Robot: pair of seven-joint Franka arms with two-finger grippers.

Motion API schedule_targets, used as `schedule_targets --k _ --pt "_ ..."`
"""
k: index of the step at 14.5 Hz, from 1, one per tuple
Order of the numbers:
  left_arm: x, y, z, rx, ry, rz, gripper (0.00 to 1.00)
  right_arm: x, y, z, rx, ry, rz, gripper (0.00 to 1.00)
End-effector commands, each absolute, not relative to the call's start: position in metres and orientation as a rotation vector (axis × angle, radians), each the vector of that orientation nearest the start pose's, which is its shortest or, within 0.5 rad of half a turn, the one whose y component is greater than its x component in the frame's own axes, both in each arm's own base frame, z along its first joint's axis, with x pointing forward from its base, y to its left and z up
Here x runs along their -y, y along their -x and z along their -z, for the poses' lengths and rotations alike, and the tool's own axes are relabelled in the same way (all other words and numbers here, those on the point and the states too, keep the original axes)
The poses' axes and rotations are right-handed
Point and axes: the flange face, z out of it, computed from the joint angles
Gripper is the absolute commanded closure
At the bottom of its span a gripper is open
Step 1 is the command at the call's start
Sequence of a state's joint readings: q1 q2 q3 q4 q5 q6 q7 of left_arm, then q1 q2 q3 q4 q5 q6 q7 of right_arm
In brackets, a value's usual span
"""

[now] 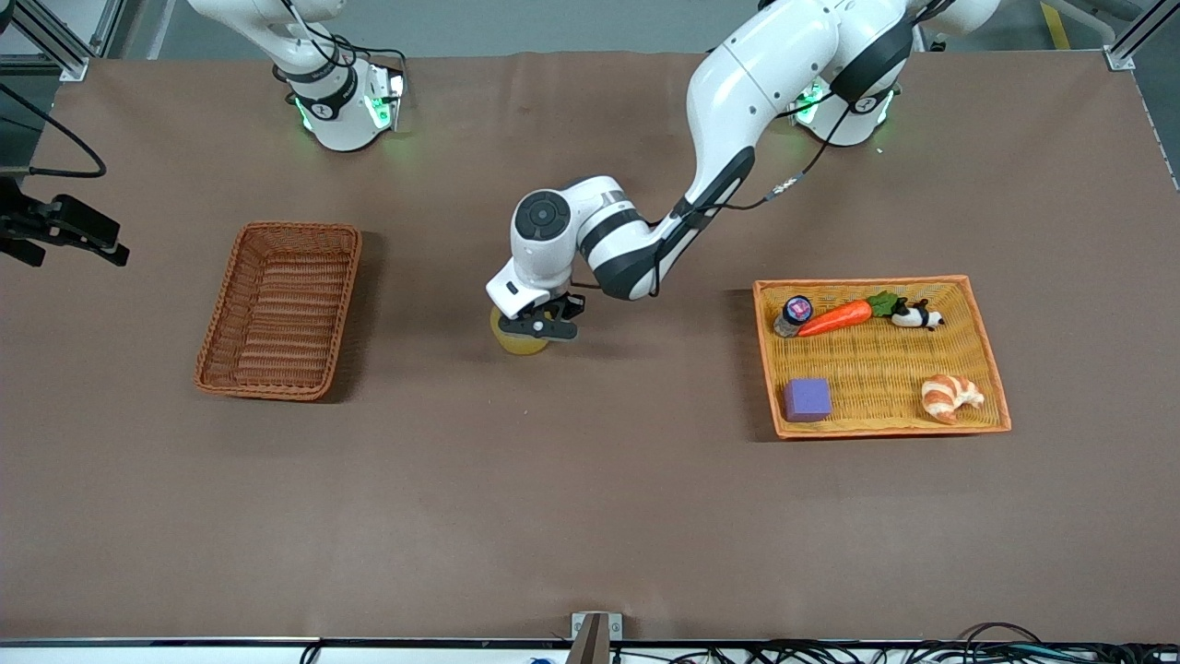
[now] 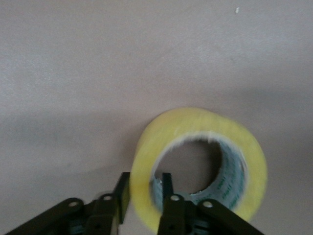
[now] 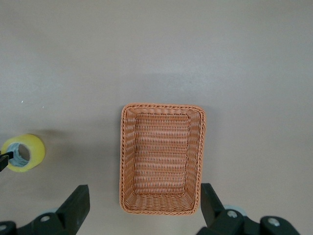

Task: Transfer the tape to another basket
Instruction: 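Lift the tape roll and carry it toward the table middle, then set the tape down while the right gripper reaches toward it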

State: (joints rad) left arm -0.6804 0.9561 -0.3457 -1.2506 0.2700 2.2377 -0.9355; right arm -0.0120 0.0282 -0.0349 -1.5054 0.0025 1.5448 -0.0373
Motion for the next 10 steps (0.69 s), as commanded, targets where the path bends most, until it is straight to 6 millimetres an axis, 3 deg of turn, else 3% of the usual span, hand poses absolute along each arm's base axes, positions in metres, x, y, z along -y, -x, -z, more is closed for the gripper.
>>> schedule_targets --k 1,3,4,6,8,10 --pt "0.604 -0.476 -0.23 -0.15 3.258 0.065 0.24 0.025 -0.563 -0.634 -0.007 3.144 0.017 0.0" --pt "0.593 -0.493 -0.275 -0.065 3.284 0.131 0.18 0.014 -0.569 -0.625 0.017 3.141 -0.007 0.0" --pt "0.575 -0.51 -0.298 0.046 3.285 0.141 0.03 0.001 -0.572 -0.619 0.053 3.141 -0.024 0.0" --pt "0.541 -0.523 -0.346 0.082 3.188 0.121 0.0 -0.032 -0.583 -0.597 0.139 3.137 -0.065 0.0" --pt "0.479 -0.549 -0.395 0.076 3.097 0.072 0.0 -0.08 -0.595 -0.566 0.252 3.132 -0.118 0.0" --pt "0.421 -0.568 -0.42 0.097 3.068 0.075 0.0 -0.127 -0.602 -0.526 0.181 3.118 -0.139 0.0"
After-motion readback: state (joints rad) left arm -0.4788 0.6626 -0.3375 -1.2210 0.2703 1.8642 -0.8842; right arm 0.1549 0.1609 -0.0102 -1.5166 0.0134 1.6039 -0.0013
